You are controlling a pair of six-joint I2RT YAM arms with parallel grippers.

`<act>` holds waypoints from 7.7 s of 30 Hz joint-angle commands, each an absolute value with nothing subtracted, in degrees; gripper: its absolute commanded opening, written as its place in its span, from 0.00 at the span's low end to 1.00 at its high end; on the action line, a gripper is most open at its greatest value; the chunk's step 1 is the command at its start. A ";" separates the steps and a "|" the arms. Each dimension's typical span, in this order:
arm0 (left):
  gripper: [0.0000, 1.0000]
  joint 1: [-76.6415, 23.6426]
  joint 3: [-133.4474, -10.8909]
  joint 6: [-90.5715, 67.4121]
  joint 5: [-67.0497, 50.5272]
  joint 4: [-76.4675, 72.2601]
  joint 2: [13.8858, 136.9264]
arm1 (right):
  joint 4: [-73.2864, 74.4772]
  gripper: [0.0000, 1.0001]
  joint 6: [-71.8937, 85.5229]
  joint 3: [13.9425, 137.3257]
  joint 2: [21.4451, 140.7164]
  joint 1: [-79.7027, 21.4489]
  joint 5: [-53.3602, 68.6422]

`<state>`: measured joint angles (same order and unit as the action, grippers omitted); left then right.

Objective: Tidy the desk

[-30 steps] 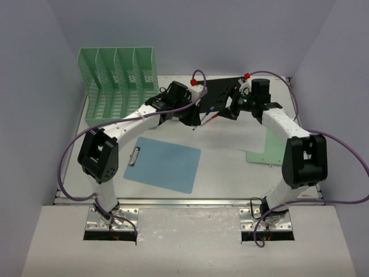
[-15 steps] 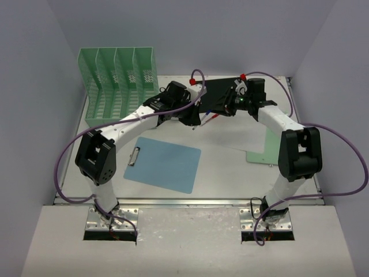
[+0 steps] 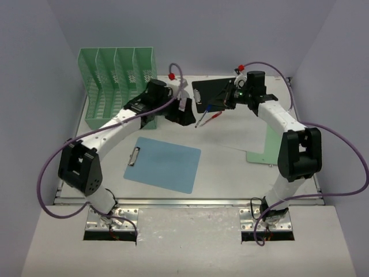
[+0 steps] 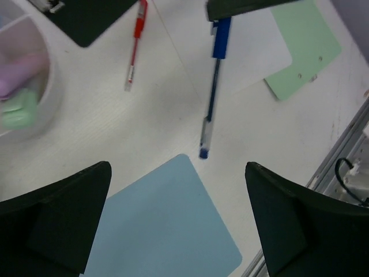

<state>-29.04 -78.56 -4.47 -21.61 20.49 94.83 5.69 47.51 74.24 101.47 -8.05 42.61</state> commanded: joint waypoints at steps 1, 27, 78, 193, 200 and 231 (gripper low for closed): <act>1.00 -16.14 -75.68 -12.89 -23.99 12.23 84.04 | 7.82 0.01 37.20 81.29 98.53 -9.31 38.08; 1.00 -2.29 -70.31 -16.26 -17.93 13.09 69.35 | -19.94 0.01 -8.96 97.03 116.18 -37.35 0.61; 0.53 -30.40 -108.27 9.66 -19.43 16.62 114.24 | 12.13 0.61 25.31 72.35 90.18 2.78 16.78; 1.00 -1.67 -70.49 -11.34 -6.09 18.44 60.47 | 2.73 0.01 6.35 102.30 106.07 -31.63 19.70; 1.00 -1.32 -66.10 -10.46 -4.04 19.25 54.76 | -1.14 0.01 -7.46 109.50 115.30 -37.44 7.14; 1.00 -1.32 -61.35 -10.63 -4.13 18.90 52.65 | 11.24 0.01 -14.41 121.01 130.51 -39.20 5.80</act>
